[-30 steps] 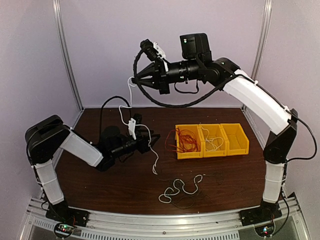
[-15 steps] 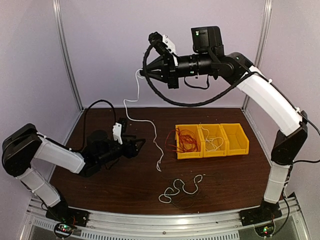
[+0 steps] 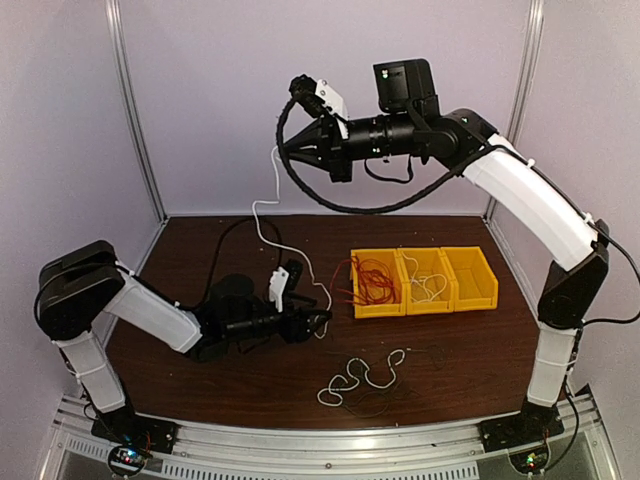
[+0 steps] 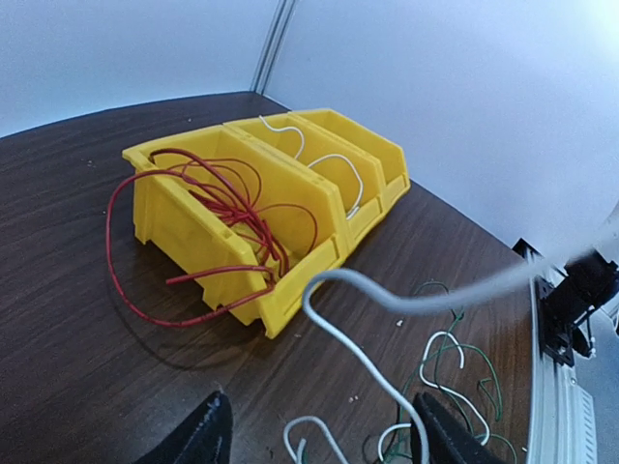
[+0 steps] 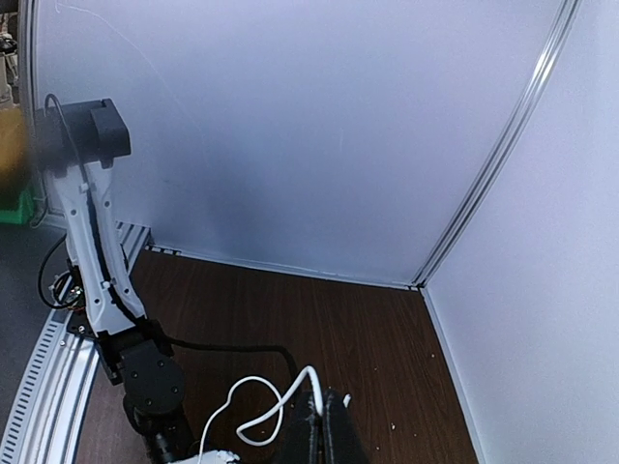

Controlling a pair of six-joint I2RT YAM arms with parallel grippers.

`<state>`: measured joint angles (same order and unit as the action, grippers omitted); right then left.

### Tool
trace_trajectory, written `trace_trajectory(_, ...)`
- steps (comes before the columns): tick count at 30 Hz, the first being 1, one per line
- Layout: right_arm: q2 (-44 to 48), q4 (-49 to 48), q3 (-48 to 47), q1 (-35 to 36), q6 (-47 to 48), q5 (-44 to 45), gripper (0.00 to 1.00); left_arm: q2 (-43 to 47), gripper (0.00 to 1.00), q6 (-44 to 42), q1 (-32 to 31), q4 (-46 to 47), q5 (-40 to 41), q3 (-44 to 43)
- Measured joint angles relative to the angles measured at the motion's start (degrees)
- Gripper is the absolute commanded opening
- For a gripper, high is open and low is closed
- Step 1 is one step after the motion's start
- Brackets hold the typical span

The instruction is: Untangle the cables

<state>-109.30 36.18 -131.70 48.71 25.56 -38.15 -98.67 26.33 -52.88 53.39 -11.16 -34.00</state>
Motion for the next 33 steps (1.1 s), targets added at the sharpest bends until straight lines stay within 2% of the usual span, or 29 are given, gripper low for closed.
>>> trace_trajectory(3, 0.0, -0.2, 0.0, 0.0, 0.0, 0.5, 0.0, -4.9, 0.59, 0.7, 0.1, -0.8, 1.3, -5.0)
trace_trajectory(7, 0.0, 0.5, -0.5, -0.3, 0.9, 0.9, 0.0, -11.5, 0.57, 0.8, 0.1, -5.7, 6.1, -14.0)
trace_trajectory(10, 0.0, 2.0, -3.8, -1.4, 1.3, 0.7, 0.0, -14.6, 0.57, 1.3, 0.6, -8.4, 10.8, -17.0)
trace_trajectory(15, 2.9, 2.0, -10.8, -8.0, 0.0, -2.2, 0.0, -16.9, 0.57, 7.2, 4.7, -14.3, 18.6, -17.0)
trace_trajectory(16, 4.2, 1.9, -11.5, -11.3, -0.5, -3.0, 0.0, -16.9, 0.57, 8.9, 6.1, -15.3, 19.8, -16.6)
trace_trajectory(19, 8.2, 0.9, -12.5, -17.6, -2.5, -5.6, 0.0, -16.9, 0.56, 13.4, 10.3, -15.8, 22.1, -14.6)
trace_trajectory(22, 11.0, 0.2, -12.6, -20.6, -3.5, -7.4, 0.0, -16.4, 0.56, 16.6, 13.9, -14.1, 23.6, -12.9)
trace_trajectory(33, 12.5, -0.2, -10.2, -29.0, -6.6, -9.8, 0.0, -14.0, 0.62, 17.0, 15.1, -19.4, 28.4, -12.5)
